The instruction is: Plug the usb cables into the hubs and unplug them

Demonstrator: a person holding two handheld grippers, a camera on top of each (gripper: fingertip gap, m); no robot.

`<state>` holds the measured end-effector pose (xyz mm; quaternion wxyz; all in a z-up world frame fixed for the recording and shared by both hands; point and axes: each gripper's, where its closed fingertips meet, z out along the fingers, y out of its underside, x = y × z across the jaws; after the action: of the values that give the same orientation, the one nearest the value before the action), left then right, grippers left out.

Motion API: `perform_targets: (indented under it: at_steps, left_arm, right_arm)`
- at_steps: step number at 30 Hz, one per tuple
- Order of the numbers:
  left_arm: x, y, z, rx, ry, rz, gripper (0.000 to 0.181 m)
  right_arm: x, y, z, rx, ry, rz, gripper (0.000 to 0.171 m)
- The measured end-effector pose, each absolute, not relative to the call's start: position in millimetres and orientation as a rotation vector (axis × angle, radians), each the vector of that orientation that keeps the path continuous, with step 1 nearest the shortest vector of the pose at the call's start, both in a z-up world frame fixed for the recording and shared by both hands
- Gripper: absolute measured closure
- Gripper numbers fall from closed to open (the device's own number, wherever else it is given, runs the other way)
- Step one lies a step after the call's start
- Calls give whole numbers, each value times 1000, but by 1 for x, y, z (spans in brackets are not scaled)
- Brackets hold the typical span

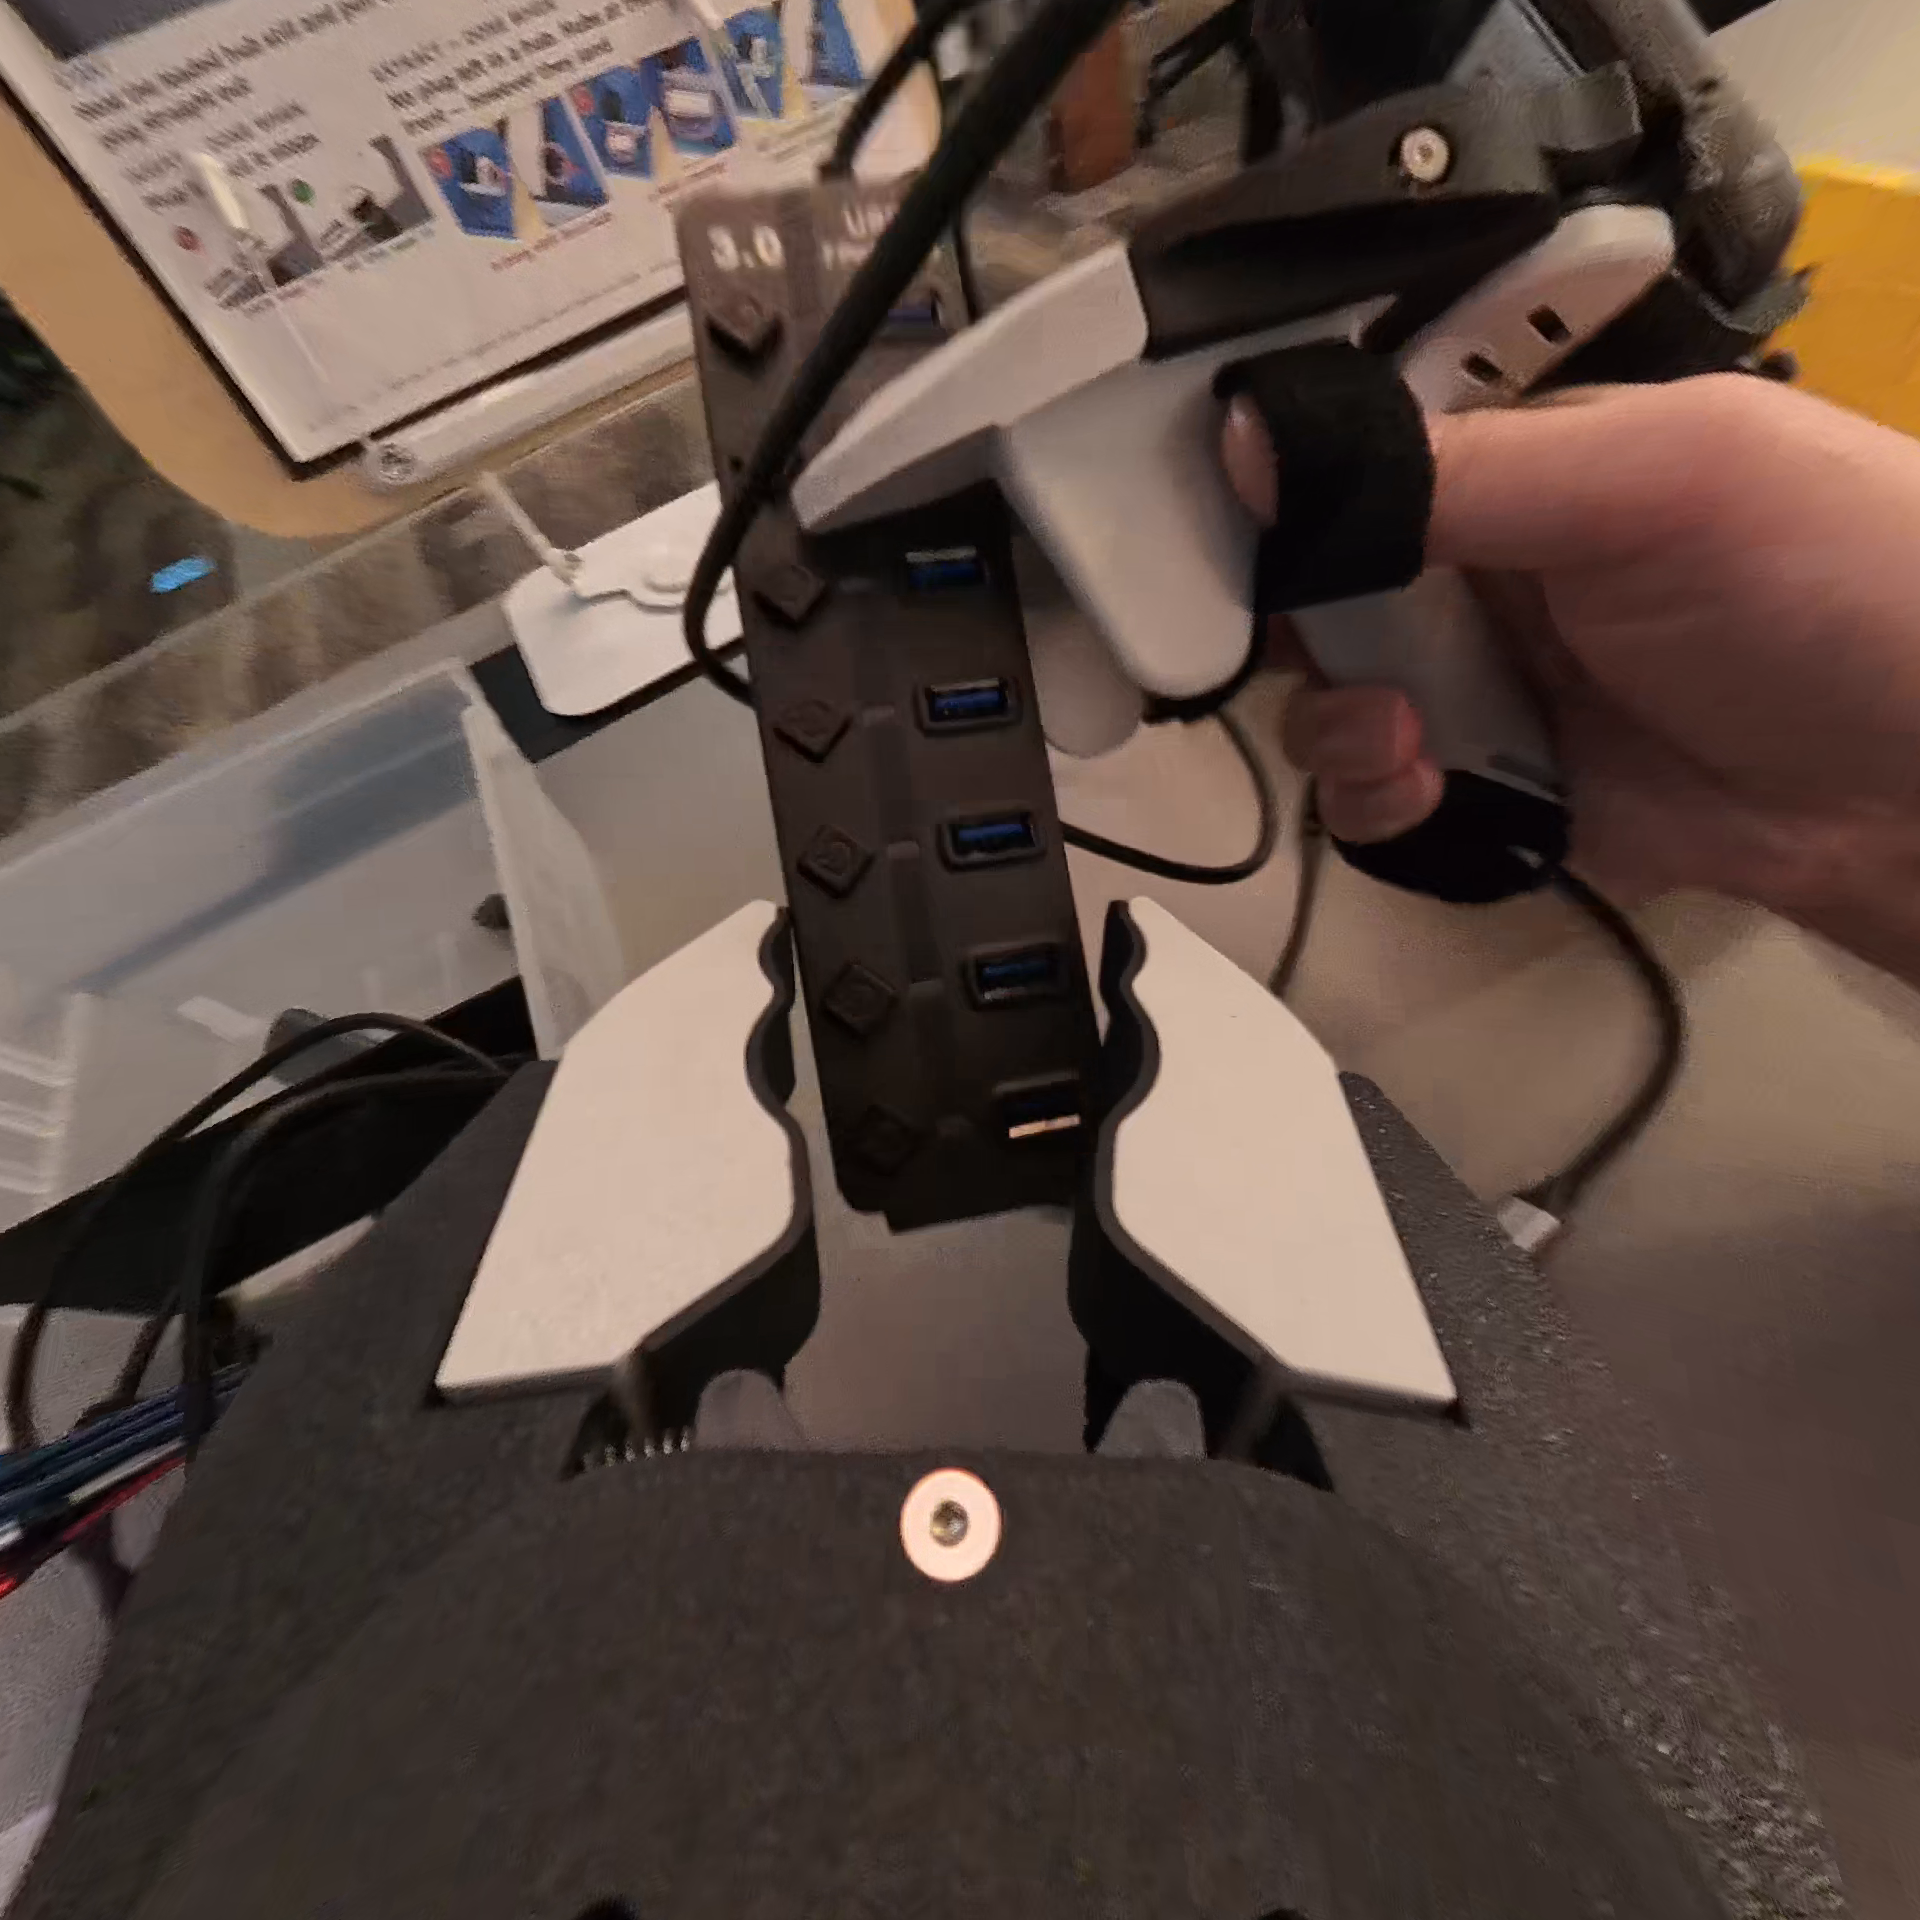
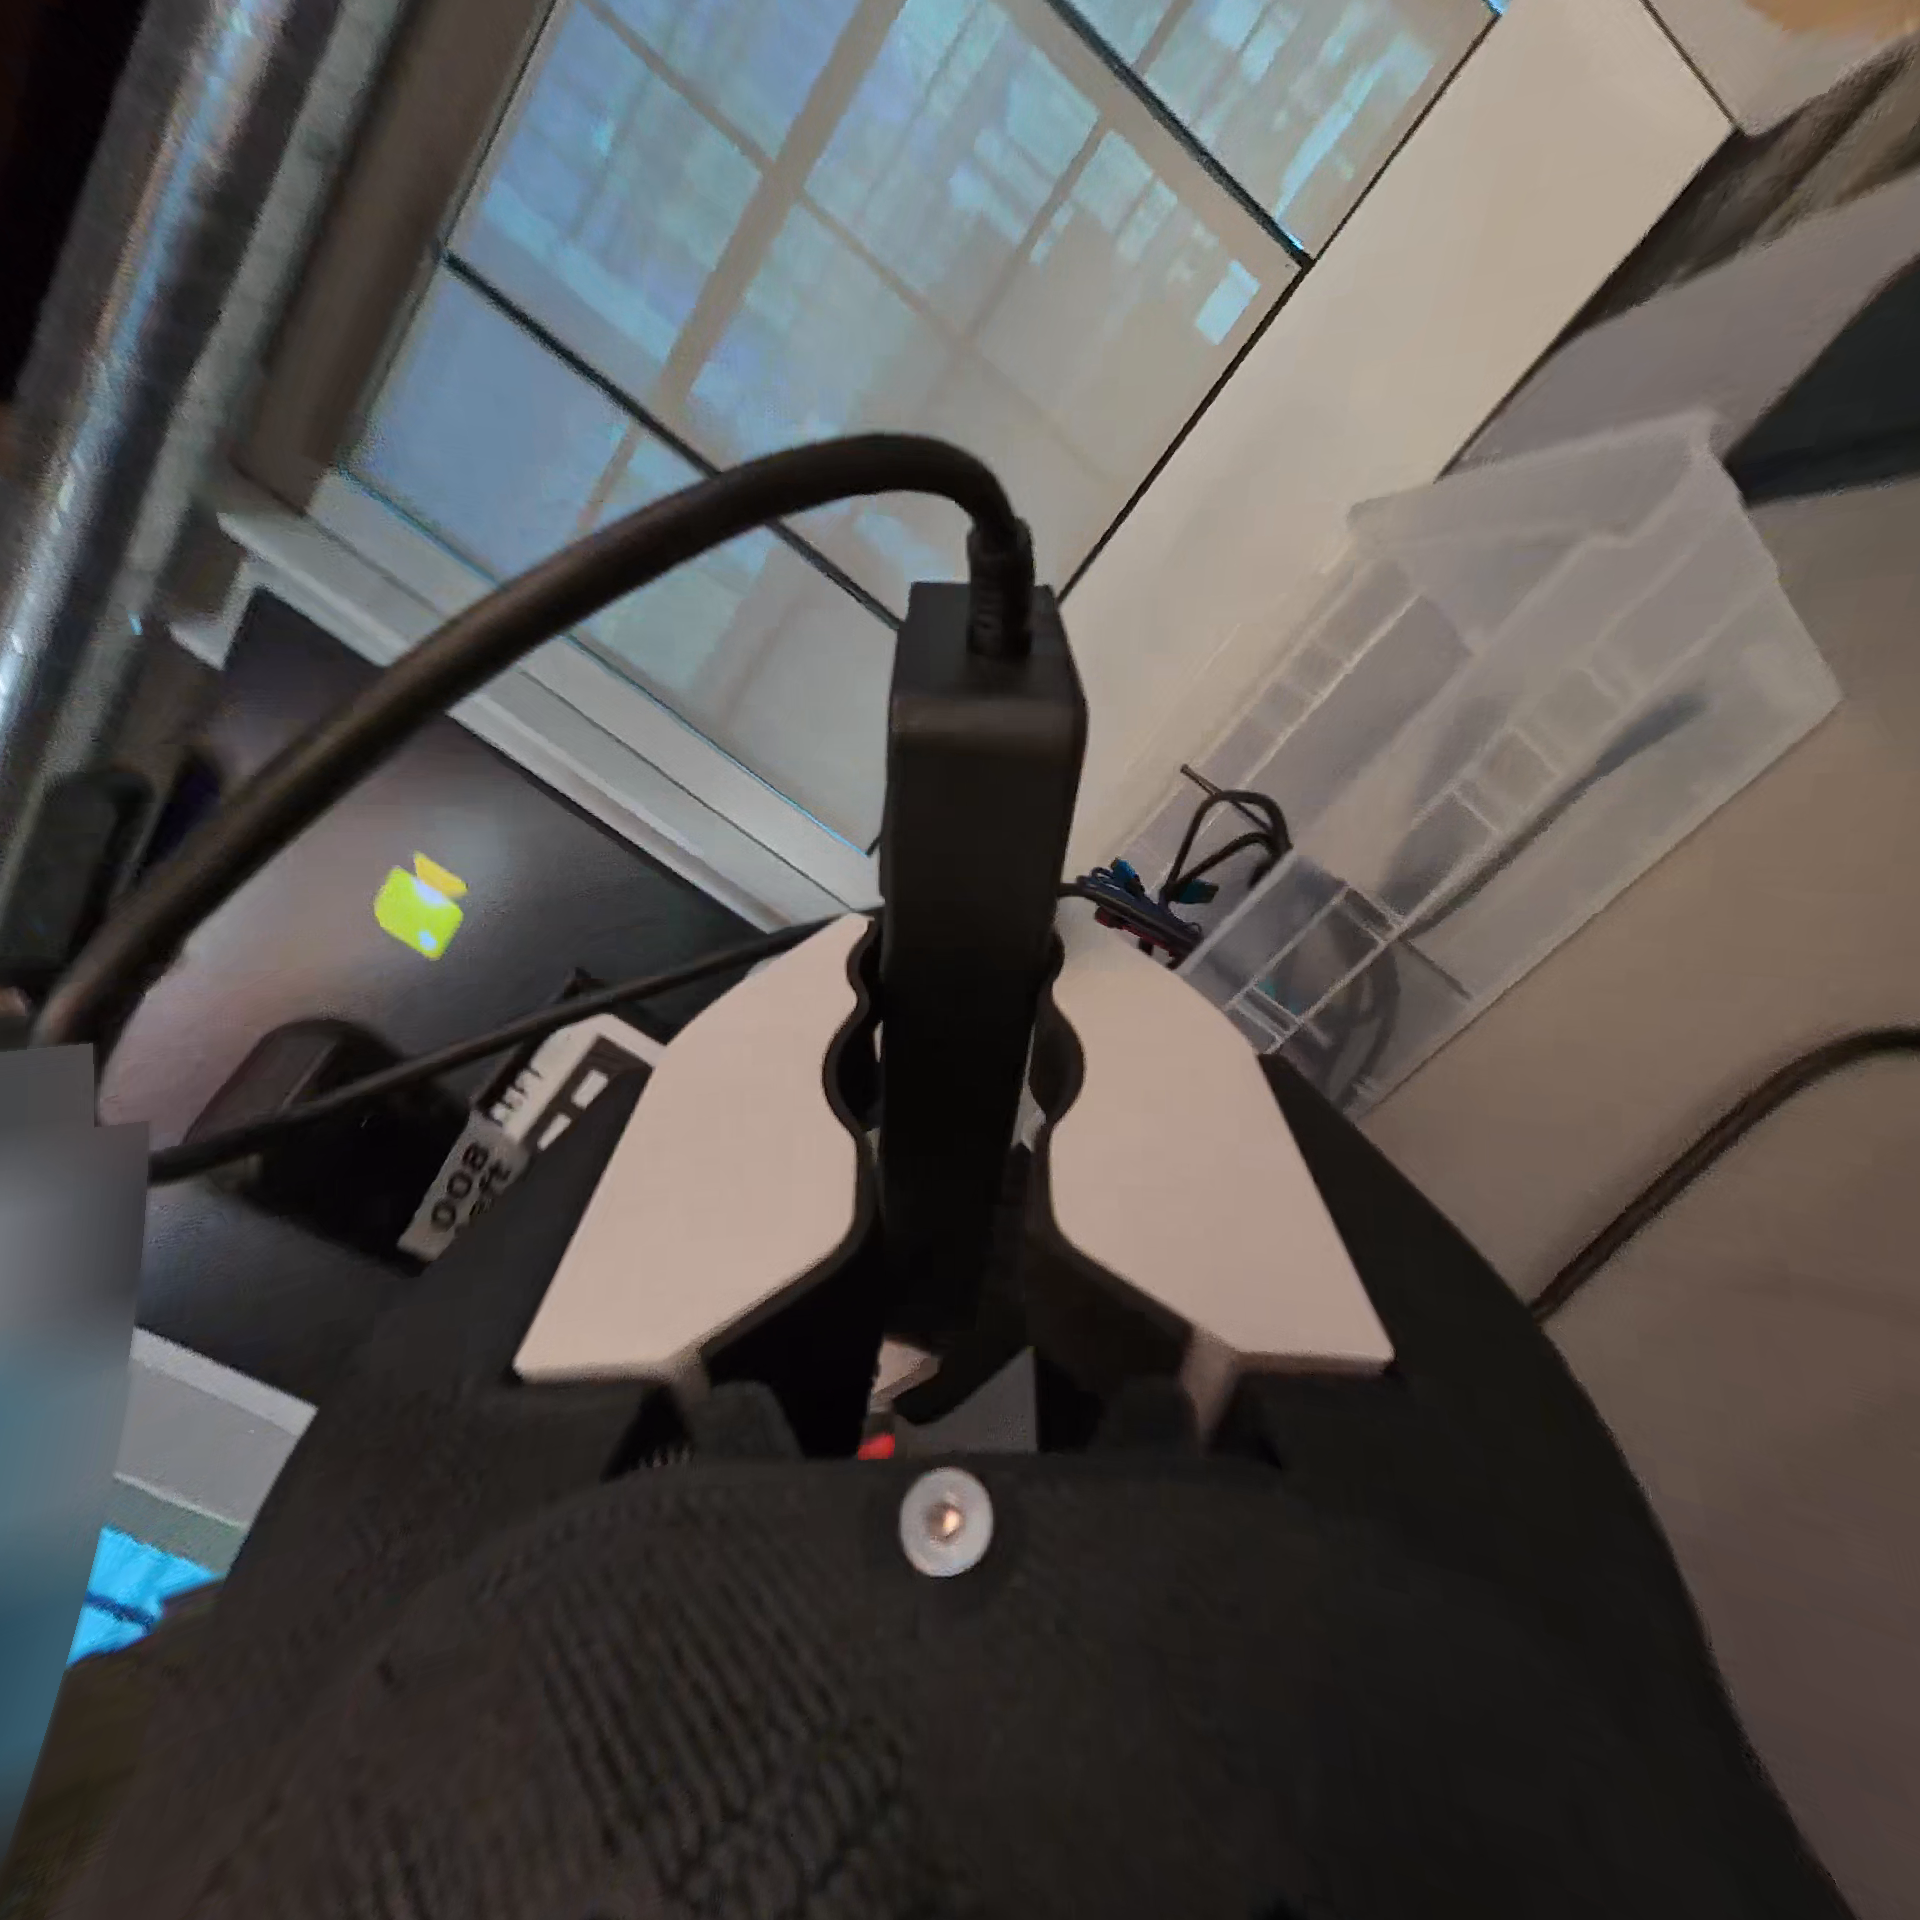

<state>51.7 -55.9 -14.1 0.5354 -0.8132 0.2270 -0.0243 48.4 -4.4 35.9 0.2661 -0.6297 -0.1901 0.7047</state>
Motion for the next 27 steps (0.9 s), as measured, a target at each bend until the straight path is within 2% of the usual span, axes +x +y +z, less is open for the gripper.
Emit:
perform_targets:
  at_steps: [3, 5, 7, 8, 11, 16, 22, 27]
  left_arm:
    - [57, -75, 5, -1892, 586, -300, 119]
    - [60, -86, 23, -1832, 591, -519, 121]
    - [58, -89, 38, -1766, 551, -714, 132]
    - [61, -89, 43, -1732, 550, -817, 129]
    - [76, -88, 34, -1766, 601, -1089, 115]
    - [112, -94, 30, -1758, 705, -1452, 118]
    - [135, -76, 36, -1730, 819, -1427, 129]
    - [152, -62, 33, -1711, 906, -1258, 150]
  right_arm:
    - [56, -15, 58, -1679, -691, 1862, 146]
    - [64, -18, 66, -1696, -777, 1849, 145]
    - [73, -19, 71, -1713, -797, 1892, 146]
    - [76, -19, 73, -1721, -797, 1930, 146]
    - [84, -21, 78, -1691, -826, 2018, 146]
    - [89, -27, 91, -1565, -936, 1995, 145]
    - [96, -24, 101, -1475, -1001, 1857, 143]
    - [106, -19, 112, -1413, -987, 1817, 145]
